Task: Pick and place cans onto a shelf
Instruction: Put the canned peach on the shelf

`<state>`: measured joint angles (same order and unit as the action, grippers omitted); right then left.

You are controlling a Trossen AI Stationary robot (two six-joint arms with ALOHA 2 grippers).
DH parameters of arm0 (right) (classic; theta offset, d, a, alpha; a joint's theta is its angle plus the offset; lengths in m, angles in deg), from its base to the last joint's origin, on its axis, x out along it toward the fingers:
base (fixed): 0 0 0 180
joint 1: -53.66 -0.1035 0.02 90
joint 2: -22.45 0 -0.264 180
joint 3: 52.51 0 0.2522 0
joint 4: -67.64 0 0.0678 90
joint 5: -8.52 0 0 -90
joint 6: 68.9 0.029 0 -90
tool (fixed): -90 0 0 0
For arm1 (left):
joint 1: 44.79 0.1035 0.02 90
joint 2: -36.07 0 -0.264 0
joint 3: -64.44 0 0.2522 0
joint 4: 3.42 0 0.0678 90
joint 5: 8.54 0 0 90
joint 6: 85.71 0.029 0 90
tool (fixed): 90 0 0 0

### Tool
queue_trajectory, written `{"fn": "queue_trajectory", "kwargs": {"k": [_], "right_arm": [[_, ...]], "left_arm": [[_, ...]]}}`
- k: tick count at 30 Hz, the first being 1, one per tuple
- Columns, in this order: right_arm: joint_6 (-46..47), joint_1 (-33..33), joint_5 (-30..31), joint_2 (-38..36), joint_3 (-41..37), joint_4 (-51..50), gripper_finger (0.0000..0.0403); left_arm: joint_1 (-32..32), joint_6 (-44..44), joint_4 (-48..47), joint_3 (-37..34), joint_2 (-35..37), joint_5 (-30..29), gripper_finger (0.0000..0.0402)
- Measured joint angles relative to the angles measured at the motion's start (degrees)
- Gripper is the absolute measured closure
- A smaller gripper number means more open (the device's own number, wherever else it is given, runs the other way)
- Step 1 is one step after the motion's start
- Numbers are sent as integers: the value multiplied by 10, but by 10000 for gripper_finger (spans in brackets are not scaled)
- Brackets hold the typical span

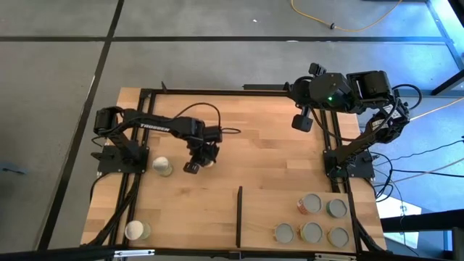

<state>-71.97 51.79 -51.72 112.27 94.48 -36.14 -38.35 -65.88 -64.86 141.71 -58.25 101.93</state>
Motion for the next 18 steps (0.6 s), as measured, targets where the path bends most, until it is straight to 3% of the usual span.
{"fn": "queue_trajectory", "kwargs": {"k": [11,18], "right_arm": [[0,0,-1,0,0,0,395],[-16,0,-42,0,0,0,395]], "left_arm": [[-10,-21,9,0,-9,-1,361],[-10,-38,-23,27,-12,6,363]]}}
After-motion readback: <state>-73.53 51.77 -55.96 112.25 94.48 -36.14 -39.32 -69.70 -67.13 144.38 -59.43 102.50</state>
